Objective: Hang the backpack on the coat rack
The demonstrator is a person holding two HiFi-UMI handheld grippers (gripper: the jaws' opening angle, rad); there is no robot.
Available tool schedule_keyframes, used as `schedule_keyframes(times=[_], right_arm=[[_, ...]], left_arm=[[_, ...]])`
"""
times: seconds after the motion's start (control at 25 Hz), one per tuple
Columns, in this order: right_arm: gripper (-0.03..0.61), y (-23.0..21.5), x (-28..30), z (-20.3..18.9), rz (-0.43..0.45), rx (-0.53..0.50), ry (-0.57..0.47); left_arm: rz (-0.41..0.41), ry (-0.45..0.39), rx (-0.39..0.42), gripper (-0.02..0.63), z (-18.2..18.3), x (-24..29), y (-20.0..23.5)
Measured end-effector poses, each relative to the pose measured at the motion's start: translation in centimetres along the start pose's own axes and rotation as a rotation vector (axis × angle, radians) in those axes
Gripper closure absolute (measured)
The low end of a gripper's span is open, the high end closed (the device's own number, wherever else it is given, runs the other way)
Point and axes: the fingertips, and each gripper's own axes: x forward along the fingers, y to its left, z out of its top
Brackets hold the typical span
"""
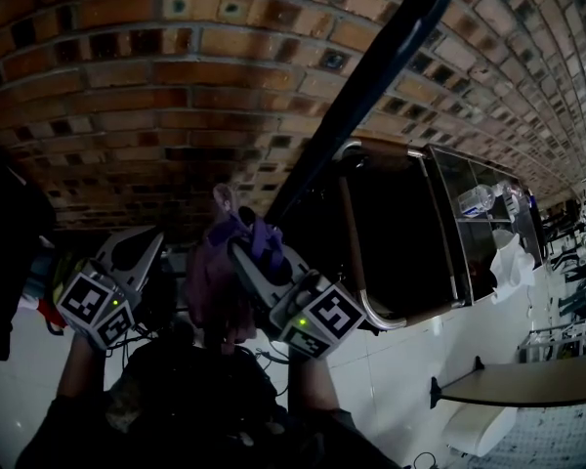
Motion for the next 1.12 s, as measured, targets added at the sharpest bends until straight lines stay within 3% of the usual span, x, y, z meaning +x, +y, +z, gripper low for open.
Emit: schedule_keyframes(times=[0.64,0.96,1.12], right_arm=[[0.574,-1.1,-0.1,-3.2,-0.088,-0.061,0.045],[0.463,-1.8,-0.3,-4.1,-0.151,-0.107,0.05],[0.439,-1.9,-0.9,-4.3,-0.167,-0.118,0.045]], left_arm=[[-0.013,0.014,-0.005,0.577,-0.9,-0.7,-1.2],[-0.022,0.01,-0.007,0.576,-1.0,-0.7,-1.3],[-0.033,0.016,-0.013,0.577,-1.3,-0.5,-1.3]])
